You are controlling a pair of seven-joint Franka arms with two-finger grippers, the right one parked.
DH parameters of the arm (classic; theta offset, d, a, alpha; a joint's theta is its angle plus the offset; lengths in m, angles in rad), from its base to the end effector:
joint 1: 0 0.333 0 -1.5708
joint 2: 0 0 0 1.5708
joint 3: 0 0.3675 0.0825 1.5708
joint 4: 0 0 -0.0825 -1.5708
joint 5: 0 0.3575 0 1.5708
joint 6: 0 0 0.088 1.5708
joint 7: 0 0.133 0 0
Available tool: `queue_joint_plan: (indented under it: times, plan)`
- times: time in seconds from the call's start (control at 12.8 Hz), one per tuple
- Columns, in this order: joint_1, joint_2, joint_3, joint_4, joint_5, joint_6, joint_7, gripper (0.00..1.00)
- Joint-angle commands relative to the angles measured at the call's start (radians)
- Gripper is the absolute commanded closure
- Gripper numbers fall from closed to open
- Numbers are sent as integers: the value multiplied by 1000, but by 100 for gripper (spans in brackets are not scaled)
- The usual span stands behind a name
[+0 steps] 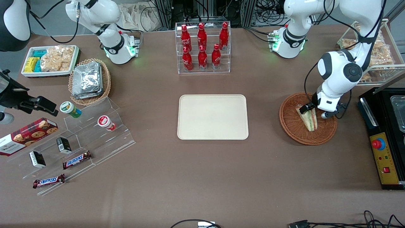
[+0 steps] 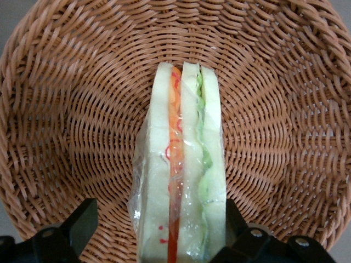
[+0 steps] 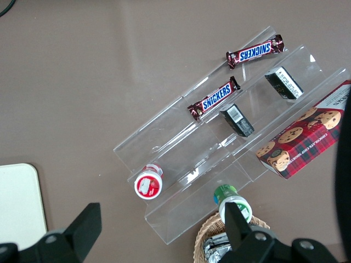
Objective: Place sandwich from basket to tray
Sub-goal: 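Lower the open left gripper over the wrapped sandwich in the basket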
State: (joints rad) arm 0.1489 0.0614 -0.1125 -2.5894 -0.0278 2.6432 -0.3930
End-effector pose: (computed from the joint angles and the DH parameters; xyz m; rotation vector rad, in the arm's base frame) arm 0.4329 0.0159 0.2848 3.0429 0.7029 -0.0168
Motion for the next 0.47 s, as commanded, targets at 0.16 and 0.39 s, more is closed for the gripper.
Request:
queue_joint_plan:
  times: [0.16, 0.39]
  plan:
    - [4, 8, -4, 11, 5, 12, -9, 100]
    - [4, 14, -4, 12, 5, 12, -7, 100]
